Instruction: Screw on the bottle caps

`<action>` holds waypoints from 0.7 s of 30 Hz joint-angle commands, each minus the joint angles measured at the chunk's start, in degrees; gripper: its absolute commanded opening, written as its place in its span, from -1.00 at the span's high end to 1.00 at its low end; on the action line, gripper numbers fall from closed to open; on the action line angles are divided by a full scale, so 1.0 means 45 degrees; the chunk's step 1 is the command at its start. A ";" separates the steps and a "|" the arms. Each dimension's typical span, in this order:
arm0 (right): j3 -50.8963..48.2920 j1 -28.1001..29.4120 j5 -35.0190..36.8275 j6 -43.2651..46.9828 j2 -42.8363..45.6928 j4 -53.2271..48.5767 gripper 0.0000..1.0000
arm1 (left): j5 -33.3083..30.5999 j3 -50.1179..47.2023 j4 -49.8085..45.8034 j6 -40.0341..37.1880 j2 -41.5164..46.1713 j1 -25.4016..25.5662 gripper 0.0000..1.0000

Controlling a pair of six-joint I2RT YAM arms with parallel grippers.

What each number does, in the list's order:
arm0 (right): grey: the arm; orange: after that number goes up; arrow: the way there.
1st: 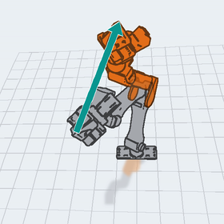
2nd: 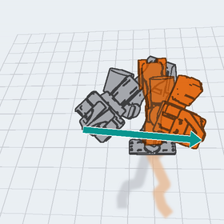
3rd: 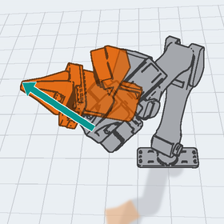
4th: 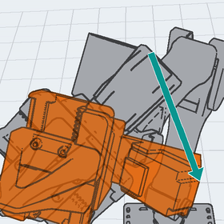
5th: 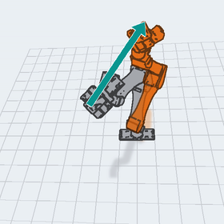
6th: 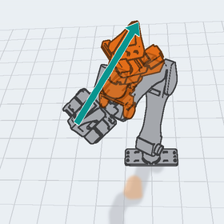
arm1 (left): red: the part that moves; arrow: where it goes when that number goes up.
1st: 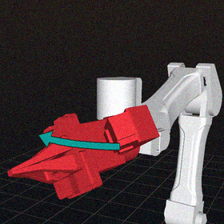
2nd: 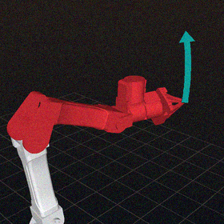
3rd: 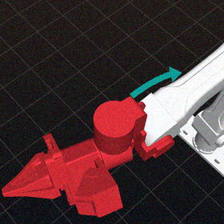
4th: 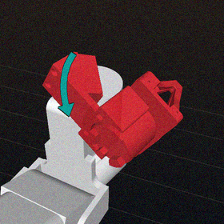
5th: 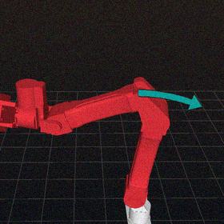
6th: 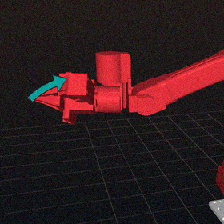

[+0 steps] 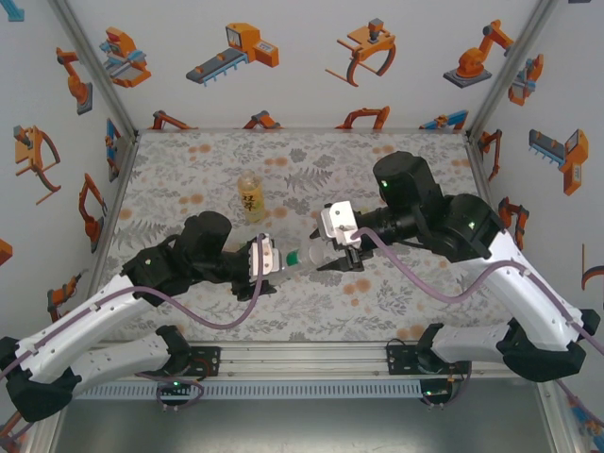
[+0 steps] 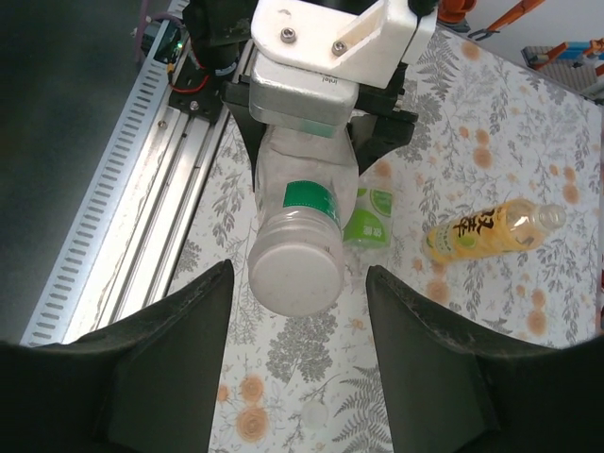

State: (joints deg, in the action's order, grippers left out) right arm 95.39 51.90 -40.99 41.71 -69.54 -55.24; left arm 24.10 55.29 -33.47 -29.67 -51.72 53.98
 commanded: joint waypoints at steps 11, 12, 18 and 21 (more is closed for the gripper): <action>-0.0397 0.0065 -0.0284 0.0081 0.0043 0.0200 -0.02 | 0.0403 0.0390 -0.0042 -0.0136 0.0148 0.0037 1.00; -0.0450 0.0068 -0.0285 0.0038 0.0043 0.0239 -0.02 | 0.0405 0.0409 -0.0044 -0.0129 0.0141 0.0037 1.00; -0.0648 0.0088 -0.0285 -0.0097 0.0140 0.0369 0.06 | 0.0368 0.0409 -0.0044 -0.0133 0.0125 0.0032 1.00; -0.0781 0.0107 -0.0251 -0.0373 0.0254 0.0572 0.21 | 0.0368 0.0384 -0.0053 -0.0120 0.0126 0.0035 1.00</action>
State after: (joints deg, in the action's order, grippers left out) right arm 92.62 51.94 -41.23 41.39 -69.54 -54.35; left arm 24.21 55.29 -34.02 -29.69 -51.70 53.98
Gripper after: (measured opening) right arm 0.423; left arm 0.555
